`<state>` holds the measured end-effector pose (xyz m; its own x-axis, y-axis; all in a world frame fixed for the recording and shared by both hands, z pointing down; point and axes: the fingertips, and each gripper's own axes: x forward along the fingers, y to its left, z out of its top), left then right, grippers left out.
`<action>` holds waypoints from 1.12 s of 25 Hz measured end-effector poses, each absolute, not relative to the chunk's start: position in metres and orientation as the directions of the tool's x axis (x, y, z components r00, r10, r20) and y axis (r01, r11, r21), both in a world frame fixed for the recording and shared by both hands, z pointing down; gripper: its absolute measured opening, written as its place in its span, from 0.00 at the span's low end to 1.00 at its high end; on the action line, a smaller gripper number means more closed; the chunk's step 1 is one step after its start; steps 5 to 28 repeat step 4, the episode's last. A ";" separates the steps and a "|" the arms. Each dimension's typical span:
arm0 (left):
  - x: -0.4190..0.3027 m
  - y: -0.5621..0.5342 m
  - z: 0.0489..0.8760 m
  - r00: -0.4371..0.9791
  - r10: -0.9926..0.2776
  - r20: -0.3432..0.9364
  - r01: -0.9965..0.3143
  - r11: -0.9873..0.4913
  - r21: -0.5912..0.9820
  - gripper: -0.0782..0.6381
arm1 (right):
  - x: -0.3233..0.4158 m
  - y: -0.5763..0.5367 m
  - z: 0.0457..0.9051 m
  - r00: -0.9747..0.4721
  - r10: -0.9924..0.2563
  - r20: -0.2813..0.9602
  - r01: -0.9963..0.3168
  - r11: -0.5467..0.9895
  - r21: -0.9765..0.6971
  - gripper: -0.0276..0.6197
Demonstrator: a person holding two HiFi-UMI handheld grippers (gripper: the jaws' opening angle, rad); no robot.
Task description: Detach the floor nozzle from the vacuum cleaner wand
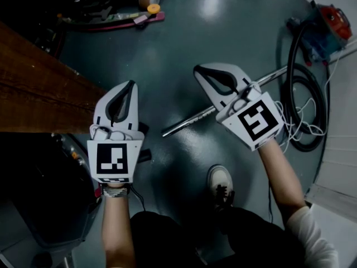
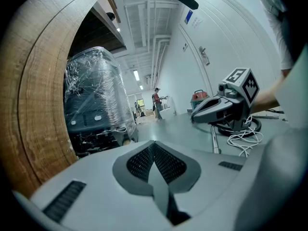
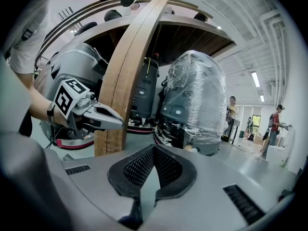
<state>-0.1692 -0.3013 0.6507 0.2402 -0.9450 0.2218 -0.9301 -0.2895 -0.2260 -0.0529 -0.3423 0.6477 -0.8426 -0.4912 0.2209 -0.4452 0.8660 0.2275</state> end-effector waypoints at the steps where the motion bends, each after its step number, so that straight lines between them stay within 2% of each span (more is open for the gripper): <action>1: -0.170 -0.301 0.652 0.241 -0.944 0.224 -0.930 -0.291 -0.227 0.11 | -0.053 -0.343 0.648 -0.842 -0.493 0.221 -0.447 0.865 0.226 0.09; 28: -0.171 -0.302 0.653 0.240 -0.943 0.230 -0.928 -0.292 -0.230 0.11 | -0.052 -0.344 0.650 -0.839 -0.497 0.224 -0.451 0.864 0.225 0.09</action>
